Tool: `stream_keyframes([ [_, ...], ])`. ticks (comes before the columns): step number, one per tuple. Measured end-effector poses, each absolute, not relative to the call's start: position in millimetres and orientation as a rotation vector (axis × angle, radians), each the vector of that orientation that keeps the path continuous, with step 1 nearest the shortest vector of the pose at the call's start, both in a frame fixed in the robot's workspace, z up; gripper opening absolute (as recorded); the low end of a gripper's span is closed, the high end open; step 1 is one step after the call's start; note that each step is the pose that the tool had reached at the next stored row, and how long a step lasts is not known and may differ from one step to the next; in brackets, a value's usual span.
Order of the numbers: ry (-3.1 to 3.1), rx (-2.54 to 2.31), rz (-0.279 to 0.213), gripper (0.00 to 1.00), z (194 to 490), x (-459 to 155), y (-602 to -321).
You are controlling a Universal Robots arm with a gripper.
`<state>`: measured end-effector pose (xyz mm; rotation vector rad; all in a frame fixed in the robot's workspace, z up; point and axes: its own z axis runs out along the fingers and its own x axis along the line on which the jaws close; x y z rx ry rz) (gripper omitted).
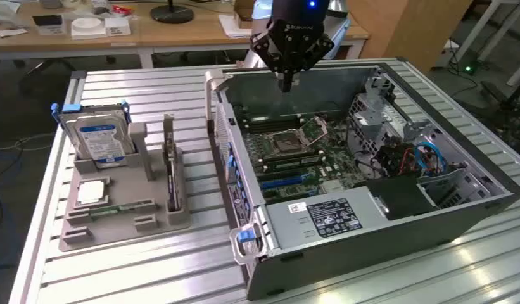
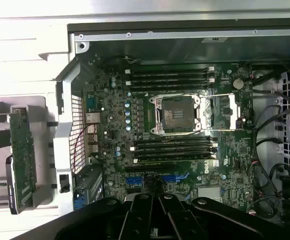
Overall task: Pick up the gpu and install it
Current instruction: 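Reach for the gpu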
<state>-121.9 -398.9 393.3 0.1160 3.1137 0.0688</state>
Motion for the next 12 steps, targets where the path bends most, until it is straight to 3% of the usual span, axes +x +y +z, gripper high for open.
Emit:
stream_keyframes([
  [12,3.114,0.116,0.069,0.1,393.3,-135.0,-398.9],
])
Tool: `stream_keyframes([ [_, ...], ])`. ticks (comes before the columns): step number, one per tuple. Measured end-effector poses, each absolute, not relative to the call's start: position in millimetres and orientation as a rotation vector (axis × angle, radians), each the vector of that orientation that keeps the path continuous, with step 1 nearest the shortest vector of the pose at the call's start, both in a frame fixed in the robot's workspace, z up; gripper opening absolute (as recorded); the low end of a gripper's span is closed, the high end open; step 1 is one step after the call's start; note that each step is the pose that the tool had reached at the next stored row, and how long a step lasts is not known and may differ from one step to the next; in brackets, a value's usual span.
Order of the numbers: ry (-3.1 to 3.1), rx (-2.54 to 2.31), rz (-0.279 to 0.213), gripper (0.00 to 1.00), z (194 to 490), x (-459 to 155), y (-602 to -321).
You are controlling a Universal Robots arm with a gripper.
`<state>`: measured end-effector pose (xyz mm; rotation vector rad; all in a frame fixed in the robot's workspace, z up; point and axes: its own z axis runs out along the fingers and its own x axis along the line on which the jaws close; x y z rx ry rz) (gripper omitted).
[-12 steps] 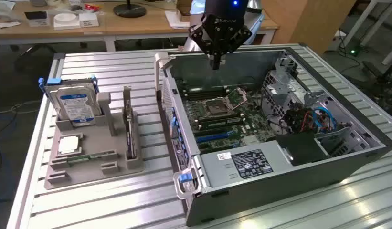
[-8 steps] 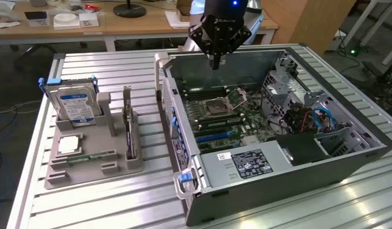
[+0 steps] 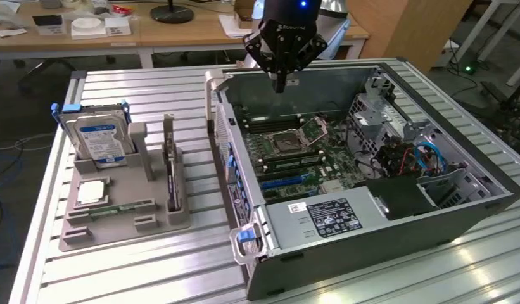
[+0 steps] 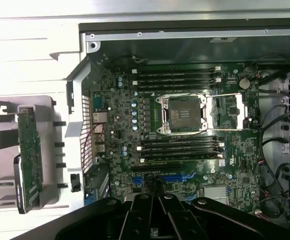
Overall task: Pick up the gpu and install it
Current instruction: 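Reach for the gpu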
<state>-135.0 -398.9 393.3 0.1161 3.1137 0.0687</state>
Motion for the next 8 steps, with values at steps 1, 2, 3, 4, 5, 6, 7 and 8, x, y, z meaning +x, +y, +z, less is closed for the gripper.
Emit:
stream_keyframes([
  [1,3.114,0.116,0.069,0.1,393.2,-136.8,-398.8],
  [2,3.114,0.116,0.069,0.1,393.2,-138.7,-398.8],
  [3,3.114,0.116,0.069,0.1,393.2,-140.7,-398.9],
  [4,3.114,0.116,0.069,0.1,393.2,-143.0,-398.8],
  [5,3.114,0.116,0.069,0.1,393.2,-144.9,-398.8],
  [6,3.114,0.116,0.069,0.1,393.2,-147.0,-398.8],
  [7,3.114,0.116,0.069,0.1,393.2,-149.4,-398.9],
  [8,3.114,0.116,0.069,0.1,393.2,-151.8,-398.9],
])
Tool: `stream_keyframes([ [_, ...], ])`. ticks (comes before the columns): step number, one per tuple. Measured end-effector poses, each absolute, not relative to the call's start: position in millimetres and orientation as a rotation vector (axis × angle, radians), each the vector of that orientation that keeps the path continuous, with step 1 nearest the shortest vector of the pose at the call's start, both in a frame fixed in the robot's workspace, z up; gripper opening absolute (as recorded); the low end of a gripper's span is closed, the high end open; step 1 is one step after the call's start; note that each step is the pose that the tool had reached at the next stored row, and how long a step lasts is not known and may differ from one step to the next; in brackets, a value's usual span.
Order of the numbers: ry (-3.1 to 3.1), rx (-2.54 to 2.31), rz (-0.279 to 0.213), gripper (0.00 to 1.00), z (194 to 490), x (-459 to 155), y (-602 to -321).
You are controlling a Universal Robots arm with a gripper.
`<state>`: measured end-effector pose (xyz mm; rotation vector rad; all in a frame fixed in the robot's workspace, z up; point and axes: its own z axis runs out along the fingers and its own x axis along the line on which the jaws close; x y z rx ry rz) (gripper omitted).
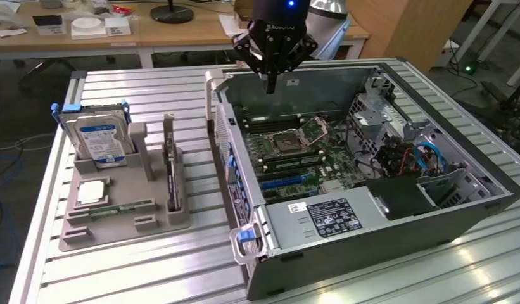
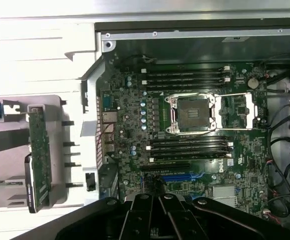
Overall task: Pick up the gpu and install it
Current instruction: 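Reach for the gpu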
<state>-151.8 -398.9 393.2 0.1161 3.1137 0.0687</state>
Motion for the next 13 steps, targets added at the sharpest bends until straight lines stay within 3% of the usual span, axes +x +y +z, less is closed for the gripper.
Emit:
stream_keyframes([
  [13,3.114,0.116,0.069,0.1,393.1,-182.5,-398.8],
])
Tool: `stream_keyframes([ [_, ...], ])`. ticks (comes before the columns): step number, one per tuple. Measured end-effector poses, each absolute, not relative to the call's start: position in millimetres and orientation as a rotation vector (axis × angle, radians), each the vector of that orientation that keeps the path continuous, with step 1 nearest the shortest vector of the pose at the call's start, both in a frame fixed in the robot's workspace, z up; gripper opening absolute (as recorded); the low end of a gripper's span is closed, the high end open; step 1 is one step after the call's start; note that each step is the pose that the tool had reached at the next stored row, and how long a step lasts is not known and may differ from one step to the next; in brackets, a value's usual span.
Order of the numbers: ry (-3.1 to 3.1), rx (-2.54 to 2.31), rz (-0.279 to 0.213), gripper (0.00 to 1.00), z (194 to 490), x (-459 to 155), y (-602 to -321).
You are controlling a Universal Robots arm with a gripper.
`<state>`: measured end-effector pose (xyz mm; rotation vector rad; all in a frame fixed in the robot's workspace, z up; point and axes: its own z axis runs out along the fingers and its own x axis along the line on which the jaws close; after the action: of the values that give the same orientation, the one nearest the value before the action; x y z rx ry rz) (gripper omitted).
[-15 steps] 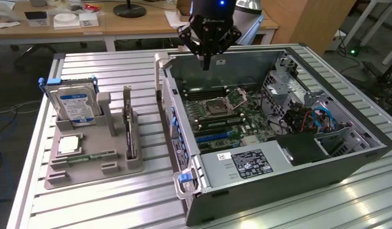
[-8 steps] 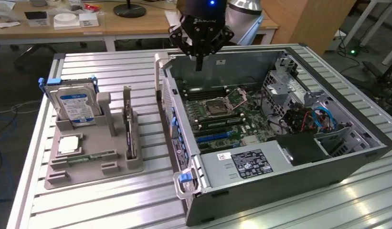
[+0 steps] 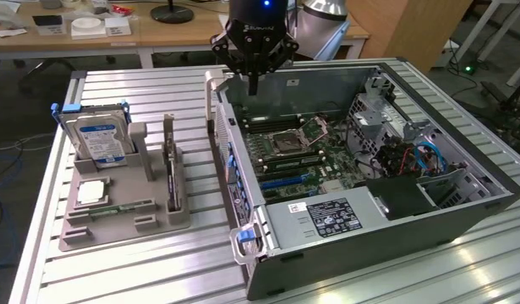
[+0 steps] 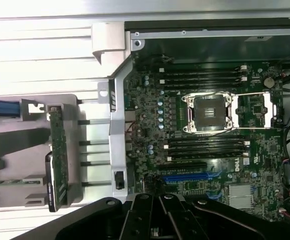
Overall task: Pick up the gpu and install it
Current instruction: 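Reach for the gpu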
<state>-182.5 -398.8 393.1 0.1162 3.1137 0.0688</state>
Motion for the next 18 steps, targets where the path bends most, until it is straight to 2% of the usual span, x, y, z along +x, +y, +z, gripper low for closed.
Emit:
stream_keyframes([
  [18,3.114,0.116,0.069,0.1,392.9,-230.4,-398.9],
])
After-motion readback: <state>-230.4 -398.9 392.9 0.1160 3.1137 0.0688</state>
